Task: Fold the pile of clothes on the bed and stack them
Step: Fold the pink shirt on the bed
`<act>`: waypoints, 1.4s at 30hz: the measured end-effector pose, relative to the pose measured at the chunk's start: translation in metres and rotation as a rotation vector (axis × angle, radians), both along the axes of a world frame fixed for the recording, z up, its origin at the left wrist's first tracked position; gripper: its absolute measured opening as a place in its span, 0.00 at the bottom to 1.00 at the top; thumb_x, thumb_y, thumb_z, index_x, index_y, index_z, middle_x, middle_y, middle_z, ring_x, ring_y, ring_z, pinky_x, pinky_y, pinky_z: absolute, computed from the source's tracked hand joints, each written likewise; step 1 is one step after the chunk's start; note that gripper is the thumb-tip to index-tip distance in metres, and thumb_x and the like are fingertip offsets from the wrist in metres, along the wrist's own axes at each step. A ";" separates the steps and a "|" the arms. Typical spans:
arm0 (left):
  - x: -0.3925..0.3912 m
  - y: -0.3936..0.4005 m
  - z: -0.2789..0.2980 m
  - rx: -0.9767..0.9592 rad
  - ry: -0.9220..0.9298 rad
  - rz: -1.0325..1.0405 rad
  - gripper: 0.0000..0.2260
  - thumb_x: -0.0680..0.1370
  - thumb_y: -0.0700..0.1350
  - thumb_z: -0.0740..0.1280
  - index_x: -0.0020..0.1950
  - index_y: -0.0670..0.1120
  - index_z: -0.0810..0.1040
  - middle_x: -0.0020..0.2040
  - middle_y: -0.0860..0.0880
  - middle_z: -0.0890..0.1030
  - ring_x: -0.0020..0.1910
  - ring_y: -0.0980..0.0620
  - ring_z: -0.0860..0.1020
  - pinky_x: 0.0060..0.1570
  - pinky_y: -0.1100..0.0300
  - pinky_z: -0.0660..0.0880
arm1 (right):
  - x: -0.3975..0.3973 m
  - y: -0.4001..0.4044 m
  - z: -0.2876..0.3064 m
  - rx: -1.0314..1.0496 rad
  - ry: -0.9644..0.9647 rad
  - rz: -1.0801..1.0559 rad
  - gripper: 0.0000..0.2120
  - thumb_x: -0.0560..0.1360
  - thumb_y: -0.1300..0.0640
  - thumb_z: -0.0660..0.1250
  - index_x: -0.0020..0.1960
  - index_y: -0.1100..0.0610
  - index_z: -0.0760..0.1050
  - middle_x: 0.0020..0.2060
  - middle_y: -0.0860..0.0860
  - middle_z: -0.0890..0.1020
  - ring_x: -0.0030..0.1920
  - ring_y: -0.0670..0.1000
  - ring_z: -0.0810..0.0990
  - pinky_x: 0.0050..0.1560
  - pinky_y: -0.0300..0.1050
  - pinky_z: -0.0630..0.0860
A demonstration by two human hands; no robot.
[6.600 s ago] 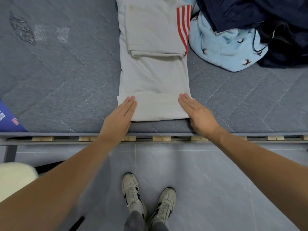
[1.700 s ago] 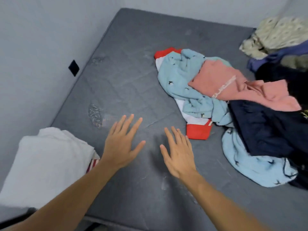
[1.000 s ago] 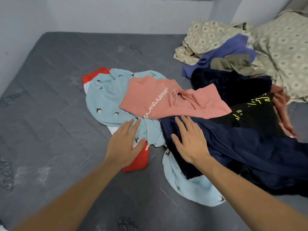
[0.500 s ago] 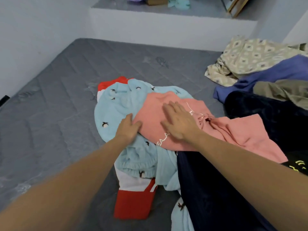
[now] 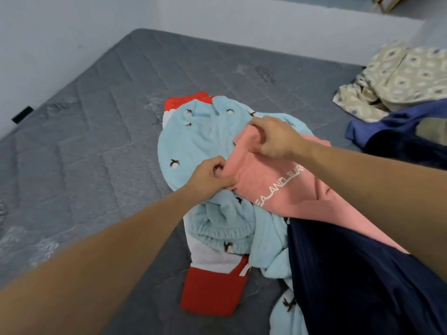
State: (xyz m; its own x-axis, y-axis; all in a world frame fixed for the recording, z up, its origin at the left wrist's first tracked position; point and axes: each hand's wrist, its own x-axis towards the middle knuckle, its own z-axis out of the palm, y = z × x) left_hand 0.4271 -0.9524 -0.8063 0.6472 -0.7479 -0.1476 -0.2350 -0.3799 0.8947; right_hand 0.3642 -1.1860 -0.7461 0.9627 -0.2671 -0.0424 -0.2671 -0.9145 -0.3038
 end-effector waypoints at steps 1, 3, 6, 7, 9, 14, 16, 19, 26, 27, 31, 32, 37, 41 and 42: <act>0.000 0.003 0.003 0.014 -0.030 -0.031 0.16 0.71 0.42 0.82 0.50 0.39 0.80 0.42 0.48 0.77 0.40 0.53 0.71 0.42 0.58 0.68 | -0.005 -0.001 0.003 0.044 -0.033 -0.004 0.21 0.70 0.47 0.77 0.60 0.48 0.76 0.52 0.50 0.82 0.58 0.58 0.79 0.59 0.55 0.74; 0.003 0.010 0.011 0.063 -0.092 -0.103 0.17 0.67 0.41 0.84 0.51 0.42 0.82 0.45 0.51 0.82 0.42 0.55 0.76 0.44 0.61 0.72 | -0.015 -0.004 0.013 0.155 -0.059 -0.031 0.14 0.70 0.49 0.78 0.51 0.50 0.78 0.45 0.48 0.84 0.50 0.54 0.81 0.52 0.52 0.76; 0.007 0.023 0.029 0.110 -0.164 -0.135 0.12 0.68 0.41 0.84 0.45 0.42 0.83 0.43 0.46 0.82 0.40 0.53 0.77 0.43 0.57 0.70 | -0.032 -0.007 0.040 0.226 -0.044 -0.040 0.12 0.71 0.50 0.80 0.49 0.52 0.81 0.42 0.49 0.84 0.45 0.51 0.80 0.47 0.47 0.74; 0.008 0.027 0.038 0.108 -0.179 -0.111 0.12 0.69 0.42 0.83 0.42 0.40 0.82 0.40 0.43 0.81 0.38 0.51 0.76 0.41 0.57 0.68 | -0.038 -0.007 0.052 0.221 -0.042 -0.025 0.12 0.71 0.50 0.80 0.50 0.53 0.82 0.43 0.49 0.84 0.45 0.51 0.80 0.47 0.47 0.73; 0.010 0.036 0.062 0.115 -0.178 -0.051 0.14 0.70 0.44 0.83 0.42 0.36 0.82 0.41 0.37 0.80 0.38 0.43 0.75 0.41 0.51 0.69 | -0.052 -0.006 0.078 0.228 -0.054 -0.005 0.10 0.73 0.51 0.79 0.49 0.55 0.84 0.41 0.50 0.84 0.44 0.51 0.79 0.46 0.47 0.73; -0.002 0.047 0.167 0.017 -0.234 -0.091 0.13 0.70 0.43 0.82 0.43 0.38 0.82 0.42 0.42 0.79 0.42 0.42 0.77 0.47 0.50 0.71 | -0.099 0.008 0.167 0.286 -0.102 -0.046 0.09 0.75 0.55 0.77 0.43 0.58 0.80 0.36 0.51 0.81 0.41 0.53 0.78 0.44 0.51 0.72; -0.010 0.046 0.221 -0.010 -0.249 -0.132 0.13 0.72 0.43 0.81 0.41 0.37 0.81 0.39 0.40 0.80 0.41 0.42 0.75 0.46 0.48 0.70 | -0.119 0.013 0.213 0.306 -0.129 -0.093 0.07 0.76 0.56 0.76 0.43 0.56 0.80 0.36 0.50 0.82 0.40 0.51 0.78 0.43 0.51 0.71; -0.020 0.045 0.312 -0.055 -0.254 -0.136 0.12 0.74 0.41 0.79 0.41 0.37 0.78 0.37 0.40 0.79 0.39 0.48 0.73 0.44 0.47 0.70 | -0.147 0.023 0.295 0.275 -0.209 -0.147 0.14 0.77 0.57 0.75 0.38 0.47 0.74 0.32 0.45 0.77 0.35 0.42 0.74 0.40 0.48 0.65; -0.038 0.080 0.512 -0.174 -0.290 -0.185 0.08 0.76 0.39 0.77 0.45 0.40 0.80 0.40 0.48 0.79 0.40 0.53 0.74 0.43 0.55 0.68 | -0.216 0.063 0.479 0.213 -0.305 -0.190 0.04 0.79 0.53 0.74 0.45 0.49 0.83 0.37 0.41 0.84 0.39 0.41 0.78 0.39 0.39 0.70; -0.045 0.087 0.537 -0.188 -0.299 -0.200 0.07 0.76 0.38 0.77 0.46 0.39 0.80 0.40 0.48 0.79 0.40 0.54 0.74 0.43 0.56 0.69 | -0.224 0.072 0.500 0.202 -0.336 -0.196 0.08 0.79 0.53 0.73 0.41 0.46 0.81 0.34 0.39 0.82 0.37 0.39 0.77 0.37 0.36 0.68; -0.068 0.124 0.616 -0.241 -0.282 -0.232 0.05 0.77 0.38 0.77 0.46 0.43 0.81 0.37 0.55 0.79 0.37 0.63 0.73 0.39 0.67 0.69 | -0.253 0.115 0.571 0.180 -0.381 -0.238 0.10 0.80 0.51 0.72 0.47 0.58 0.84 0.42 0.56 0.81 0.44 0.54 0.78 0.48 0.56 0.73; -0.072 0.134 0.630 -0.250 -0.266 -0.242 0.04 0.77 0.39 0.76 0.47 0.44 0.82 0.37 0.57 0.79 0.37 0.64 0.74 0.39 0.68 0.69 | -0.260 0.125 0.585 0.170 -0.392 -0.241 0.11 0.81 0.51 0.71 0.50 0.60 0.84 0.44 0.59 0.80 0.47 0.57 0.77 0.52 0.57 0.73; -0.079 0.178 0.678 -0.306 -0.187 -0.259 0.04 0.78 0.42 0.75 0.49 0.44 0.82 0.37 0.53 0.81 0.39 0.57 0.75 0.39 0.64 0.70 | -0.279 0.173 0.632 0.204 -0.471 -0.239 0.10 0.81 0.51 0.72 0.48 0.57 0.84 0.49 0.56 0.75 0.49 0.52 0.74 0.52 0.48 0.71; -0.073 0.198 0.683 -0.297 -0.187 -0.267 0.05 0.78 0.44 0.76 0.49 0.46 0.81 0.33 0.53 0.78 0.34 0.56 0.71 0.33 0.64 0.66 | -0.276 0.197 0.634 0.205 -0.410 -0.277 0.17 0.81 0.49 0.71 0.46 0.64 0.82 0.38 0.53 0.77 0.39 0.50 0.73 0.39 0.48 0.67; -0.070 0.200 0.680 -0.284 -0.183 -0.272 0.06 0.78 0.44 0.76 0.49 0.45 0.81 0.34 0.51 0.78 0.35 0.54 0.71 0.33 0.62 0.66 | -0.275 0.201 0.631 0.216 -0.394 -0.296 0.18 0.81 0.48 0.70 0.45 0.64 0.81 0.35 0.53 0.76 0.37 0.49 0.72 0.38 0.48 0.65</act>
State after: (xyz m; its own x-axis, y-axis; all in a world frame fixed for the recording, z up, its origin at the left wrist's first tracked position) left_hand 0.3574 -0.7526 -0.1259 0.4175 -0.8890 0.1880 -0.4571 -0.0267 0.8890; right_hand 0.0894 -0.9852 -0.1152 0.8016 -0.5549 0.2228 -0.3321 -0.7230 -0.6057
